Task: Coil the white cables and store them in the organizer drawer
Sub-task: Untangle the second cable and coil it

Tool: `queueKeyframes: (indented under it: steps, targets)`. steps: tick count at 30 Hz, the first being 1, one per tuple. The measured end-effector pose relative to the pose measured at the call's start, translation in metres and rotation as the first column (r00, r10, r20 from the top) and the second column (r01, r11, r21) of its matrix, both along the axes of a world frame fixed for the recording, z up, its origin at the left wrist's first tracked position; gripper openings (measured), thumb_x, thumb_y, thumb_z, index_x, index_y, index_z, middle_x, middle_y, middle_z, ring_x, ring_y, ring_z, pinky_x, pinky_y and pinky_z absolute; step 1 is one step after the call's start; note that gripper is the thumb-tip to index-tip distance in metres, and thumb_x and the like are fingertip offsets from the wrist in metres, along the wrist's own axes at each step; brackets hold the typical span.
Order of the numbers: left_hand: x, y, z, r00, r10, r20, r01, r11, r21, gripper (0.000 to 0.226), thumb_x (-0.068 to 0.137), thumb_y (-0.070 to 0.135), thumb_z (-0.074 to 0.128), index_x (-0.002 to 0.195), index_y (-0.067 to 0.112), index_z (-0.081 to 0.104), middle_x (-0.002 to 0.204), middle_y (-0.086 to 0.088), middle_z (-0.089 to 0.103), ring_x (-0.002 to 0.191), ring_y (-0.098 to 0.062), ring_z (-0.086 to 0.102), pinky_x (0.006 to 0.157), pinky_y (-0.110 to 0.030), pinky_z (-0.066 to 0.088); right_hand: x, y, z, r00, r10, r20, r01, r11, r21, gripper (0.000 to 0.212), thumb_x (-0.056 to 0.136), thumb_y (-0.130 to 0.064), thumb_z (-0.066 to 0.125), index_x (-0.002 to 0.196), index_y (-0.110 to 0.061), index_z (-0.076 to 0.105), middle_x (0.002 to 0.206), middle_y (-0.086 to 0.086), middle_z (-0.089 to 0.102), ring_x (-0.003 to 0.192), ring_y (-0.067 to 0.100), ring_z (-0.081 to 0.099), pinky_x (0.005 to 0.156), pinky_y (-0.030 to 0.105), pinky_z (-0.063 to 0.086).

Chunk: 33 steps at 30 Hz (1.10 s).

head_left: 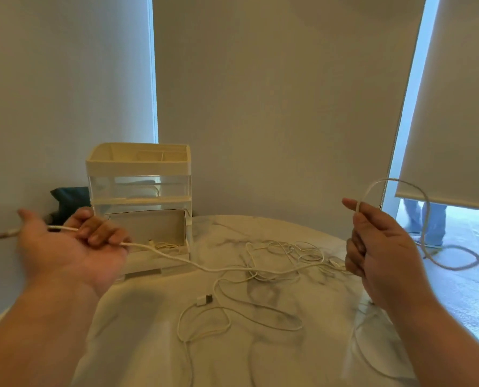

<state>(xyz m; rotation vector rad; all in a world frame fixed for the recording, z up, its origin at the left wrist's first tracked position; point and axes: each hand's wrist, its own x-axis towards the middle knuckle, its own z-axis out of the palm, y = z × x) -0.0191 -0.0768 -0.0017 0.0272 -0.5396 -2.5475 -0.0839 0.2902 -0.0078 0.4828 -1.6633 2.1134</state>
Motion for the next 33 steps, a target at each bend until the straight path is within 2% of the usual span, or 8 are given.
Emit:
queueKeyframes:
  steps: [4, 6, 10, 17, 22, 27, 30, 33]
  targets:
    - [0.01, 0.036, 0.005, 0.993, -0.008, 0.118, 0.05, 0.934, -0.353, 0.065, 0.089, 0.075, 0.032, 0.071, 0.019, 0.058, 0.054, 0.007, 0.034, 0.042, -0.009, 0.027, 0.044, -0.023, 0.022, 0.008, -0.01, -0.008, 0.998, -0.034, -0.053, 0.049, 0.945, 0.325, 0.029, 0.101, -0.013, 0.053, 0.104, -0.03, 0.076, 0.051, -0.002, 0.043, 0.04, 0.01, 0.034, 0.041, 0.021, 0.031]
    - [0.018, 0.067, 0.009, 0.986, -0.068, 0.152, 0.144, 0.807, -0.572, 0.06, 0.093, 0.07, 0.034, 0.081, 0.017, 0.059, 0.057, 0.003, 0.037, 0.043, -0.01, 0.028, 0.044, -0.024, 0.021, 0.019, -0.023, -0.012, 0.994, -0.009, -0.107, 0.063, 0.853, 0.519, 0.027, 0.098, -0.015, 0.059, 0.102, -0.035, 0.076, 0.066, -0.017, 0.066, 0.052, 0.001, 0.055, 0.052, 0.01, 0.042]
    - [0.019, 0.102, 0.002, 0.983, 0.012, 0.182, 0.146, 0.547, -0.824, 0.037, 0.104, 0.042, 0.034, 0.093, 0.012, 0.054, 0.06, -0.001, 0.037, 0.046, -0.012, 0.03, 0.042, -0.025, 0.022, 0.029, -0.04, -0.018, 0.994, 0.088, -0.071, -0.015, 0.727, 0.687, 0.026, 0.096, -0.022, 0.063, 0.1, -0.046, 0.074, 0.093, -0.034, 0.07, 0.083, -0.012, 0.062, 0.075, 0.007, 0.044]
    - [0.018, 0.101, -0.004, 0.986, 0.079, 0.145, 0.11, 0.346, -0.932, 0.029, 0.106, 0.023, 0.039, 0.106, 0.027, 0.068, 0.07, -0.004, 0.056, 0.059, -0.016, 0.053, 0.051, -0.03, 0.041, 0.028, -0.04, -0.02, 0.998, 0.035, -0.06, 0.015, 0.734, 0.679, 0.026, 0.095, -0.024, 0.063, 0.095, -0.047, 0.074, 0.096, -0.033, 0.071, 0.091, -0.01, 0.065, 0.082, 0.018, 0.049]
    - [0.019, 0.104, -0.004, 0.986, 0.052, 0.161, 0.138, 0.304, -0.943, 0.033, 0.105, 0.021, 0.042, 0.099, 0.034, 0.071, 0.07, 0.0, 0.058, 0.057, -0.011, 0.048, 0.049, -0.024, 0.037, 0.024, -0.037, -0.018, 1.0, -0.015, -0.006, 0.016, 0.814, 0.581, 0.025, 0.095, -0.019, 0.061, 0.091, -0.038, 0.078, 0.085, -0.018, 0.074, 0.084, -0.002, 0.067, 0.076, 0.019, 0.047]
    - [0.02, 0.106, -0.001, 0.991, 0.006, 0.136, 0.126, 0.344, -0.931, 0.035, 0.105, 0.02, 0.041, 0.095, 0.026, 0.074, 0.065, -0.003, 0.054, 0.055, -0.013, 0.043, 0.048, -0.024, 0.034, 0.011, -0.02, -0.013, 0.989, -0.105, 0.104, 0.041, 0.87, 0.491, 0.016, 0.096, -0.041, 0.058, 0.106, -0.043, 0.07, 0.114, -0.014, 0.072, 0.112, 0.012, 0.064, 0.101, 0.038, 0.046]
    - [0.023, 0.105, 0.0, 0.995, 0.073, 0.061, 0.035, 0.32, -0.947, 0.036, 0.105, 0.026, 0.039, 0.096, 0.024, 0.073, 0.068, -0.003, 0.055, 0.06, -0.013, 0.047, 0.052, -0.022, 0.039, 0.005, -0.009, -0.017, 0.961, -0.169, 0.218, -0.029, 0.722, 0.691, 0.082, 0.068, -0.087, 0.051, 0.13, -0.034, 0.056, 0.127, -0.014, 0.061, 0.119, 0.018, 0.059, 0.102, 0.042, 0.046]
    - [0.027, 0.105, 0.001, 0.959, 0.239, -0.153, -0.229, 0.333, -0.915, 0.034, 0.104, 0.029, 0.037, 0.097, 0.021, 0.069, 0.07, 0.0, 0.056, 0.063, -0.012, 0.049, 0.054, -0.018, 0.044, 0.001, -0.009, -0.015, 0.966, -0.231, 0.116, 0.095, 0.736, 0.67, 0.058, 0.081, -0.072, 0.056, 0.123, -0.031, 0.06, 0.137, -0.023, 0.049, 0.111, 0.014, 0.057, 0.083, 0.03, 0.045]
